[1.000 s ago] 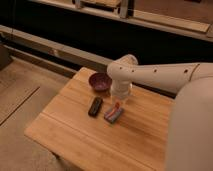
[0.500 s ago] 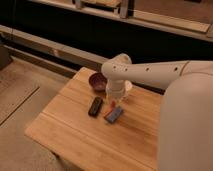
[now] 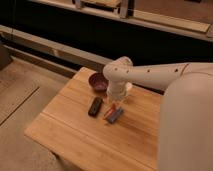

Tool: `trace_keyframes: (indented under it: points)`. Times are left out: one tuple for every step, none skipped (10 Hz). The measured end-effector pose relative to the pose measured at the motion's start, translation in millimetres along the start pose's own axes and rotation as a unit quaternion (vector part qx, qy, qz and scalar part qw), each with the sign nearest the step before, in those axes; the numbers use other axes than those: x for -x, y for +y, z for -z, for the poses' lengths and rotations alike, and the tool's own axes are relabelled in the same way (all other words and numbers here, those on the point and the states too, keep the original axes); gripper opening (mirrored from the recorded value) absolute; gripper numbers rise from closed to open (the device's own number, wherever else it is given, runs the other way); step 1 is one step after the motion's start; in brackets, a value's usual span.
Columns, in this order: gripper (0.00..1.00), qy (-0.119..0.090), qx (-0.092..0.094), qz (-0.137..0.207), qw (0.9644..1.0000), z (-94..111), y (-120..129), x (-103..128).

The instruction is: Place the pepper on the white sponge

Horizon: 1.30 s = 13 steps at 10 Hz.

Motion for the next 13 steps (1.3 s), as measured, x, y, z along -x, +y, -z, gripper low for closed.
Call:
trace_keyframes:
  points:
    - [0.00,0.002,0.001,-0.002,1.0000,-1.4,-0.5,0.5]
    - [0.00,0.003,0.001,-0.003,1.0000,-2.7,-0.7,1.0]
    - [0.00,0.005,0.001,-0.005,1.0000,-4.2,-1.7,1.6]
    - [0.00,0.006,0.001,-0.005,1.0000,-5.5,-2.5,2.0]
    - [0.00,0.007,0.001,-0.005,1.0000,-6.3,-2.9,2.2]
    - [0.00,0.009,0.001,-0.005,0.9999,-8.2,-3.5,2.3]
    - [0.00,0.010,0.001,-0.005,0.9999,-9.6,-3.9,2.5]
    - [0.00,0.010,0.001,-0.005,0.9999,-10.3,-4.0,2.8]
    - [0.00,0.010,0.001,-0.005,0.9999,-10.3,-4.0,3.3]
    - [0.00,0.009,0.001,-0.005,0.9999,-10.2,-4.1,3.8]
    - [0.01,0.008,0.002,-0.005,1.0000,-9.2,-3.7,4.3]
    - [0.05,0.007,0.002,-0.005,1.0000,-8.7,-3.3,4.5]
    - [0.14,0.006,0.003,-0.004,1.0000,-8.0,-2.9,4.5]
